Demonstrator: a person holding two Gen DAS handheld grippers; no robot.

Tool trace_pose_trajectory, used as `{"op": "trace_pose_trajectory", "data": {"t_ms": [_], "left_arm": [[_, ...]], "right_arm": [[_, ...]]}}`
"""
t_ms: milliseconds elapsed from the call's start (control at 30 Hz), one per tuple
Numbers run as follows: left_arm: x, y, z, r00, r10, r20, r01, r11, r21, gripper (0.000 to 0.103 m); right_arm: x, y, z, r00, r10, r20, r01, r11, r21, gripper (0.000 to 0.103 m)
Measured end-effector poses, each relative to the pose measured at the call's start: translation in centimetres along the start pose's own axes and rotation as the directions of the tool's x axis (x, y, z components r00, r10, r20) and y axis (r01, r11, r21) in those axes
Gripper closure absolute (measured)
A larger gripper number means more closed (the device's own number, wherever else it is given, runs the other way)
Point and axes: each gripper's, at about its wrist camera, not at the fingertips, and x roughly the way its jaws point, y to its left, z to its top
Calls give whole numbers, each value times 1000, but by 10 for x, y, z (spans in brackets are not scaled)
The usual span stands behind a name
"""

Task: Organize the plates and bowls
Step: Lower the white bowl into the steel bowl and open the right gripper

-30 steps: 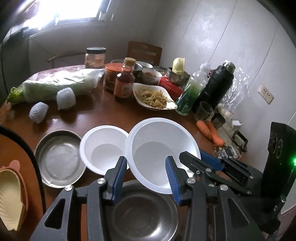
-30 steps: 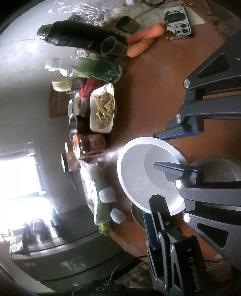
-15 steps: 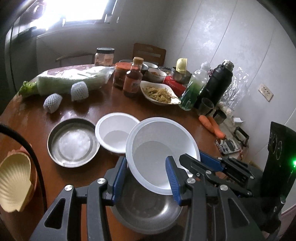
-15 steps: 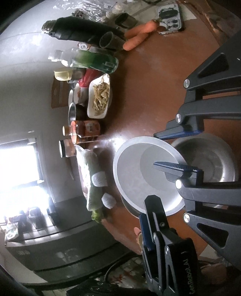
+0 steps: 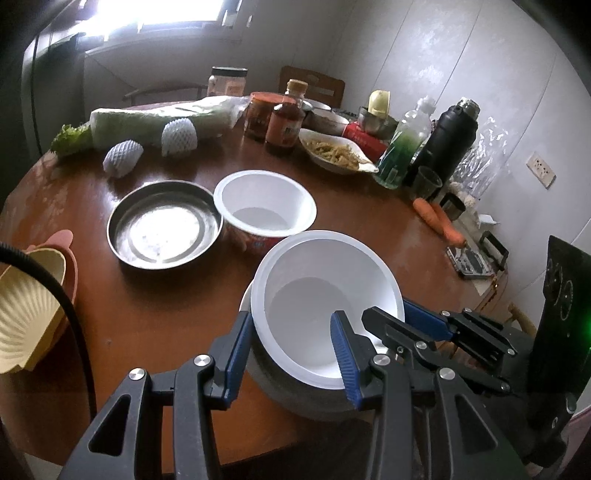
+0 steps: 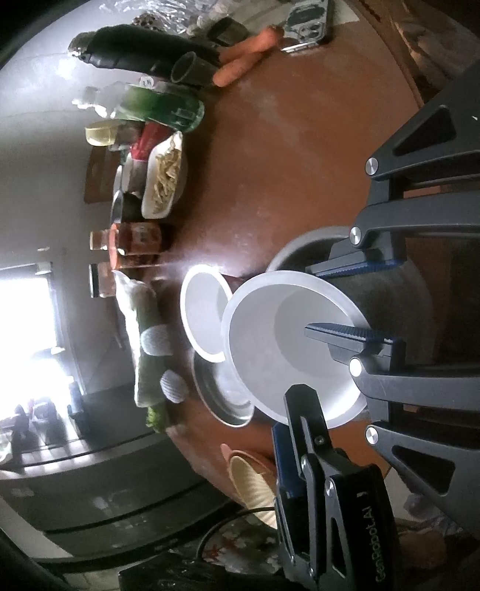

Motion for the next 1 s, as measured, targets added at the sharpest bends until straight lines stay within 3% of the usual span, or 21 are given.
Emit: {"op": "trace_pose_trajectory", "data": {"t_ms": [333,1000], "left_arm": [[10,-7,-6,1000,16,-21,-15,999,42,59],[26,-8,-2,999,16,-45,-14,999,44,59]], "right_arm": [[7,4,-8,998,-59,-28,58,998,-25,78],[16,0,-10,995,-79,-69,76,996,-38,77]]}}
